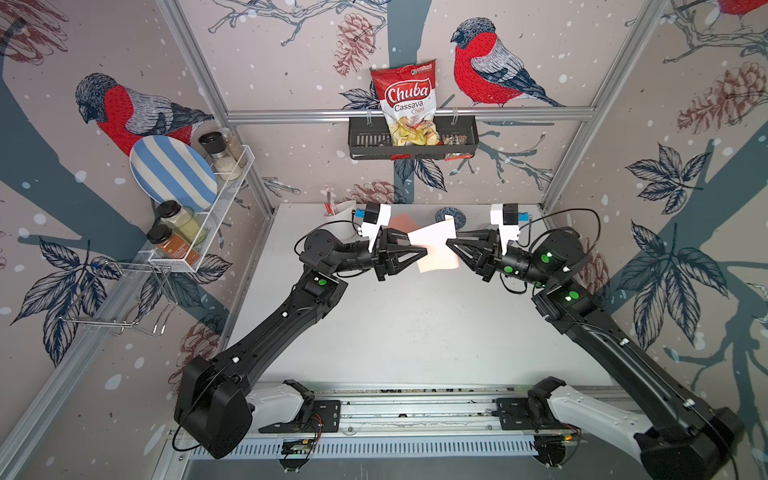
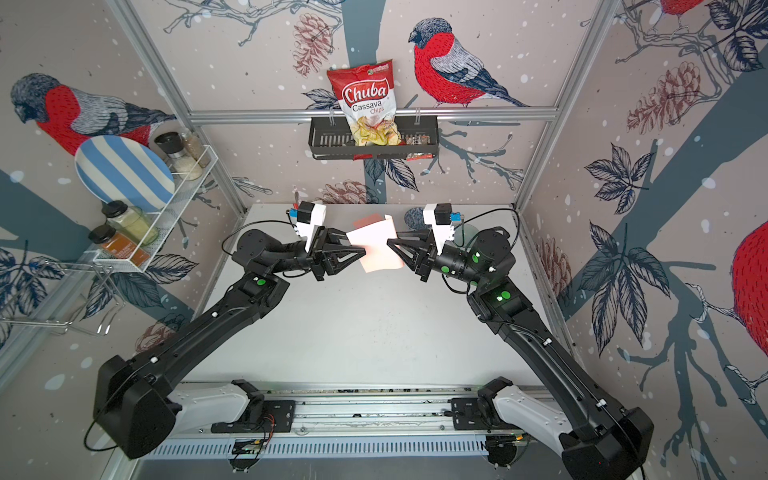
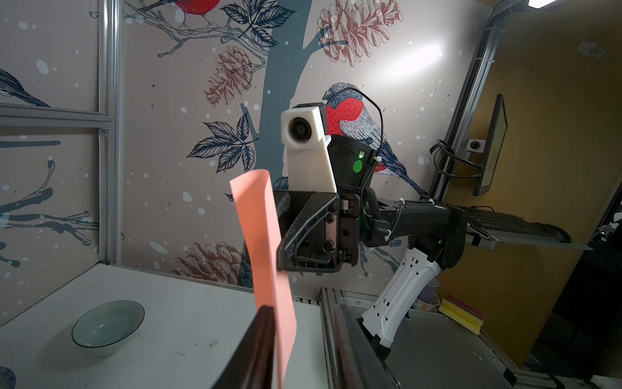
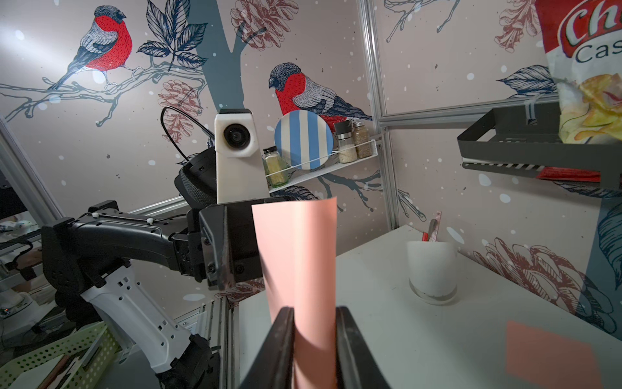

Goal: Fold the square paper along the opposite sides
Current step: Pick up the paper from the center of the board.

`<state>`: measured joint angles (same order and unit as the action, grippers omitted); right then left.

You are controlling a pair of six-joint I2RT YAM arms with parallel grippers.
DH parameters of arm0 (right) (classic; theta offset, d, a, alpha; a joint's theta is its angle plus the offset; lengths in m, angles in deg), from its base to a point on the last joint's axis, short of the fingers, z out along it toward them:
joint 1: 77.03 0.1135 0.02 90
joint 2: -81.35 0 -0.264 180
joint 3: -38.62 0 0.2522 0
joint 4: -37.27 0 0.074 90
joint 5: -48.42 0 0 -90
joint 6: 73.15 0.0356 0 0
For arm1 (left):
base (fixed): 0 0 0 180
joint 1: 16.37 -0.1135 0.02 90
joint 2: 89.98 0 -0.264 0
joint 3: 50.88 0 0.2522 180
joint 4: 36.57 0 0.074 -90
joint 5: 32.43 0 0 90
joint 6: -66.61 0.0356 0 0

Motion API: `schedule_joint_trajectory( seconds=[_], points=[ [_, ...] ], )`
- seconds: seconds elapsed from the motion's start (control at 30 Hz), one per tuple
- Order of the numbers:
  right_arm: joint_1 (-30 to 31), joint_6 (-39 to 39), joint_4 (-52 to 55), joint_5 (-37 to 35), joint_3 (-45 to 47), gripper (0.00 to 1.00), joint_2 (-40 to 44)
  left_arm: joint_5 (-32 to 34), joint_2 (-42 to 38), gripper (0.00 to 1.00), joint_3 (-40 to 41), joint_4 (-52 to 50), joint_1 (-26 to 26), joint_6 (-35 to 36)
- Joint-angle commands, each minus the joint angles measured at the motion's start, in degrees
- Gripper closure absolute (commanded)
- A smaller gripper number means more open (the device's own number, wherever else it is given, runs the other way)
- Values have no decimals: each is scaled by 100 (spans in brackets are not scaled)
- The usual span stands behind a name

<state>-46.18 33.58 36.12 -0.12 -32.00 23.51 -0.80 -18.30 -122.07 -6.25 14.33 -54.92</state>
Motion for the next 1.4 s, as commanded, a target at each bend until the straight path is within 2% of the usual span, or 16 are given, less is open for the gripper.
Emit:
schedule_joint_trajectory(
  seconds=[0.0,0.2,0.27,0.37,0.5,0.8,1.13,1.2,1.27,1.37],
  points=[
    [26,53,-304,-91,17,74,5,9,0,73,-5,327,-36,-90],
    [36,72,-325,-133,26,74,27,27,-17,83,-5,327,-40,-94],
    [46,75,-324,-137,26,74,29,31,-21,83,-5,317,-52,-99],
    [45,81,-332,-137,26,74,36,29,-2,83,-5,320,-61,-98],
    [55,104,-363,-140,28,74,52,41,4,74,-5,339,-63,-109],
    [114,155,-432,-147,85,74,66,78,22,74,-5,365,-68,-118],
    [158,158,-450,-217,149,74,108,157,-22,100,129,400,-77,-117],
    [167,165,-453,-234,158,74,125,192,-25,100,139,391,-81,-118],
    [192,167,-452,-249,165,71,133,243,-36,100,144,391,-86,-125],
    [299,163,-350,-687,111,52,163,316,-49,100,150,367,-98,-121]
  ],
)
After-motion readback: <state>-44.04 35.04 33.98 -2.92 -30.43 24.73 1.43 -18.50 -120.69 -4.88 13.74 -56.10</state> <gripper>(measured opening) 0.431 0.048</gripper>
